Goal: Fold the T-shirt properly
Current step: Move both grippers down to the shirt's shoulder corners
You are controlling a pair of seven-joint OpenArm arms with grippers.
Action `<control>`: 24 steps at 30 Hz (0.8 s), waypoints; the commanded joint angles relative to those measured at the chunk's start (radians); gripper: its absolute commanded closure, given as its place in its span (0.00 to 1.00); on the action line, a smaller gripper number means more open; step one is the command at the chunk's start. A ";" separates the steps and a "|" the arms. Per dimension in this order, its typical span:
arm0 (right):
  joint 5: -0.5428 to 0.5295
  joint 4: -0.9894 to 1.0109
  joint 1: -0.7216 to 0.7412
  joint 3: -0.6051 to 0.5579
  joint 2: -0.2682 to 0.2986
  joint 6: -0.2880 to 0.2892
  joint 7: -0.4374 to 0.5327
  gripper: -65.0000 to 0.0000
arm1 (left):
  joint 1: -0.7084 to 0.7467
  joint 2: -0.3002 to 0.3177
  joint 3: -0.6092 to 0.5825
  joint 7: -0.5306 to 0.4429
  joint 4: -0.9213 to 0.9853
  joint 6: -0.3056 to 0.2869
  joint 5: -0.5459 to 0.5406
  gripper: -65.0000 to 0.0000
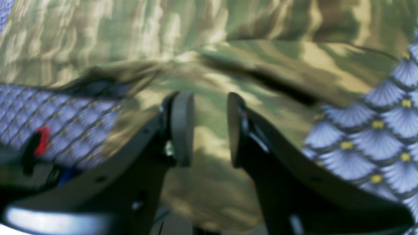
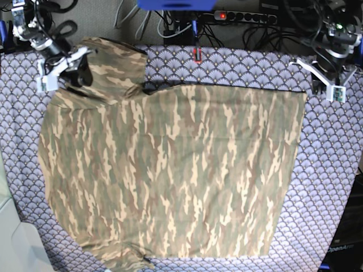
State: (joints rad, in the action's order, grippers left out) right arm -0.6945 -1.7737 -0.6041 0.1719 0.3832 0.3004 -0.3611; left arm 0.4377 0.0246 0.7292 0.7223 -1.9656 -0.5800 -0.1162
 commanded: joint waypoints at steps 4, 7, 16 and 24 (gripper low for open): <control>-0.006 0.034 -0.003 0.104 -0.040 0.116 0.004 0.60 | 0.010 0.008 -0.004 -0.026 -0.018 -0.002 -0.012 0.64; -0.006 0.054 -0.004 0.154 -0.059 0.156 0.004 0.59 | 0.010 0.008 0.000 -0.026 -0.018 -0.002 -0.012 0.59; -0.004 0.150 -0.003 0.156 -0.066 0.158 0.004 0.59 | 0.010 0.008 0.002 -0.026 -0.018 -0.002 -0.006 0.59; -0.004 0.243 0.016 0.111 -0.060 0.159 0.010 0.59 | 0.010 0.008 0.002 -0.023 -0.018 -0.002 -0.004 0.59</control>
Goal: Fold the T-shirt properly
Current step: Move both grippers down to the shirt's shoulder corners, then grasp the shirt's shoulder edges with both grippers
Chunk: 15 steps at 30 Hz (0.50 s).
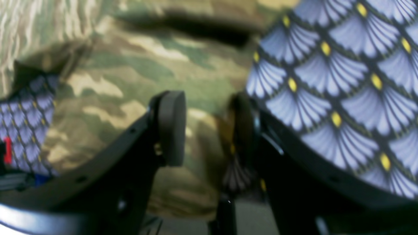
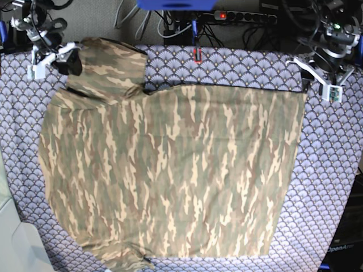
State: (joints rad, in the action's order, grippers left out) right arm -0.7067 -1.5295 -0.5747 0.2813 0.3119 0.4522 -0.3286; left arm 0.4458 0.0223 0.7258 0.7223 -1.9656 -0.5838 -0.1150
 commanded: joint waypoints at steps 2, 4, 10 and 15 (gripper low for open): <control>0.008 0.017 -0.011 0.000 0.010 0.018 -0.027 0.59 | 0.003 0.011 0.005 -0.023 -0.018 0.002 -0.005 0.59; 0.008 0.027 -0.011 -0.004 0.007 0.082 -0.028 0.60 | 0.003 0.011 0.005 -0.023 -0.018 0.002 -0.005 0.59; 0.008 0.024 -0.017 -0.014 -0.007 0.122 -0.028 0.60 | 0.003 0.011 0.007 -0.022 -0.018 0.002 -0.005 0.59; 0.008 0.022 -0.017 -0.041 -0.006 0.167 -0.028 0.65 | 0.003 0.011 0.007 -0.020 -0.018 0.002 -0.005 0.59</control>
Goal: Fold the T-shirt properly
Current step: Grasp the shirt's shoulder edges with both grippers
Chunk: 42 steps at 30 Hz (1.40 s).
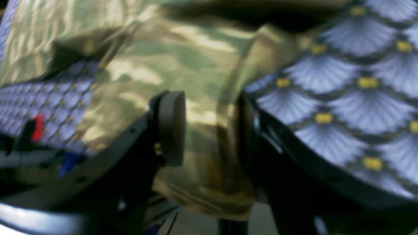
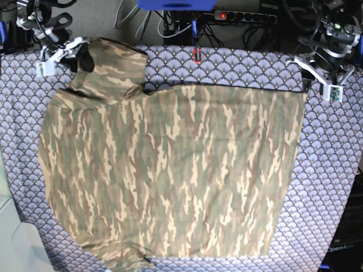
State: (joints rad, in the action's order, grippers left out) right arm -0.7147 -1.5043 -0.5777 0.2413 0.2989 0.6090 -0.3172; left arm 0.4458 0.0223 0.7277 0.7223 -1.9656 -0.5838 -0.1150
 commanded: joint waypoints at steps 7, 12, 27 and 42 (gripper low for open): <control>0.016 0.000 -0.008 -0.001 0.009 0.032 -0.040 0.88 | 0.003 0.011 0.005 -0.020 -0.018 0.002 -0.005 0.59; 0.016 0.000 -0.006 0.000 0.009 0.032 -0.040 1.00 | -0.006 0.011 0.049 -0.020 -0.018 0.003 -0.013 0.59; 0.017 0.000 0.012 0.000 0.009 0.033 -0.038 1.00 | -0.172 0.017 0.119 -0.025 0.163 0.002 -0.004 0.58; 0.017 0.001 0.006 0.000 0.024 0.033 -0.040 1.00 | -0.285 -0.003 0.115 -0.082 0.384 0.002 -0.015 0.39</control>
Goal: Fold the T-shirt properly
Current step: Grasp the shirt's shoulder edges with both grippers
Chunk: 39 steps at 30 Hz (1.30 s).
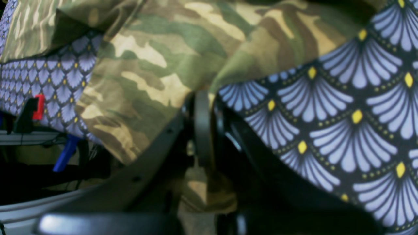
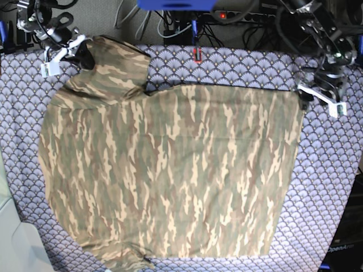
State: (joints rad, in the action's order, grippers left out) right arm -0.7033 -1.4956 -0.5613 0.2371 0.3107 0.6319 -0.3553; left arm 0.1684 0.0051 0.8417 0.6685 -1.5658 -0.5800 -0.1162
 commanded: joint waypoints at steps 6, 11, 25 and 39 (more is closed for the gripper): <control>0.006 -0.007 -0.010 0.005 0.012 0.010 -0.001 1.00 | -0.030 0.014 0.001 -0.031 0.066 -0.002 -0.013 0.38; 0.006 -0.007 -0.010 0.005 0.014 0.010 -0.001 1.00 | -0.048 0.012 0.001 -0.025 0.120 -0.002 -0.013 0.38; 0.007 -0.007 -0.003 0.003 0.017 0.010 -0.032 1.00 | 0.027 -0.072 0.008 -0.020 0.123 -0.118 -0.004 0.39; 0.006 -0.009 -0.003 0.003 0.028 0.010 -0.032 1.00 | 0.033 -0.063 0.011 -0.020 0.112 -0.118 -0.010 0.72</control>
State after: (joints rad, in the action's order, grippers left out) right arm -0.7044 -1.4960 -0.5579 0.2359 0.3244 0.6361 -0.3809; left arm 0.1909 -0.0532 0.8539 0.5865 -1.4548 -0.6956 -0.1577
